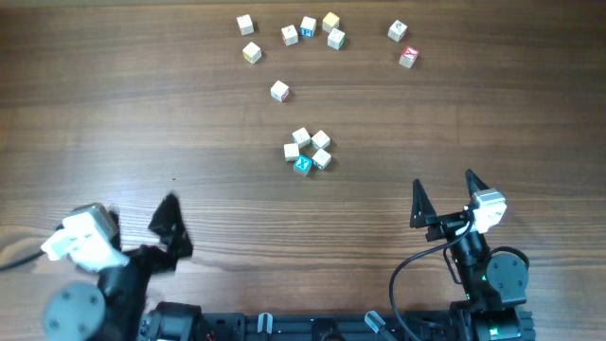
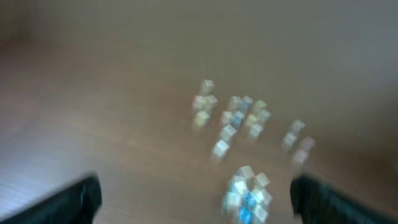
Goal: Form a circle
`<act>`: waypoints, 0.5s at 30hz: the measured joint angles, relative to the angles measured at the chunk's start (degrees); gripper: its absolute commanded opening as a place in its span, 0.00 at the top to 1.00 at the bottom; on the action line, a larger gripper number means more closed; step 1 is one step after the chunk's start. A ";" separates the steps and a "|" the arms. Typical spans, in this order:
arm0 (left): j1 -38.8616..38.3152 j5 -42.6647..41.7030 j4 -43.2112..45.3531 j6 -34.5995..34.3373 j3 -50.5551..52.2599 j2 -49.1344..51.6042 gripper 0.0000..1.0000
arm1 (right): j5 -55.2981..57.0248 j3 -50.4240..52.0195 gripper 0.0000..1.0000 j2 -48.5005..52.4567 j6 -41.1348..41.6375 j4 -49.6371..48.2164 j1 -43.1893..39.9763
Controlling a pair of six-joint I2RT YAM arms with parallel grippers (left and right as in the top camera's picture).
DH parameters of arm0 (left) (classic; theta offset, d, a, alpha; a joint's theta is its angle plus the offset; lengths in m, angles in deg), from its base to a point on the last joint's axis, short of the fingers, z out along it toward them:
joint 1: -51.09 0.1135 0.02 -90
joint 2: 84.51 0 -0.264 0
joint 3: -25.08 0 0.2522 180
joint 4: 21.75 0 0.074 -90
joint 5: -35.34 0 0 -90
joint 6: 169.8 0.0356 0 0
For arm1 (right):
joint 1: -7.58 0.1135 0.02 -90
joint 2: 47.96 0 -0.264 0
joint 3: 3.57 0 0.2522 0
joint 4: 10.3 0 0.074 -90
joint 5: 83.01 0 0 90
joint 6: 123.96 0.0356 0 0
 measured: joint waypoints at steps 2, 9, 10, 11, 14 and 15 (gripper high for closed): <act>1.07 -2.93 12.09 2.91 10.40 -6.23 0.00 | -0.02 0.02 0.00 -0.02 0.00 0.07 0.00; 2.14 -8.96 38.84 8.68 39.74 -16.33 0.00 | -0.02 0.00 0.00 -0.02 0.00 0.04 0.00; 2.14 -9.07 39.76 8.85 41.31 -16.33 0.00 | -0.02 0.00 0.00 -0.02 0.00 0.04 0.00; 2.16 -9.07 40.06 8.98 42.40 -16.33 0.00 | -0.02 0.00 0.00 -0.02 0.00 0.04 0.00; 2.69 -9.05 40.35 9.18 45.42 -16.33 0.00 | -0.02 0.00 0.00 -0.02 -0.02 0.04 0.00; 2.78 -8.96 40.37 9.18 46.16 -16.33 0.00 | -0.02 0.00 0.00 -0.02 0.00 0.04 0.00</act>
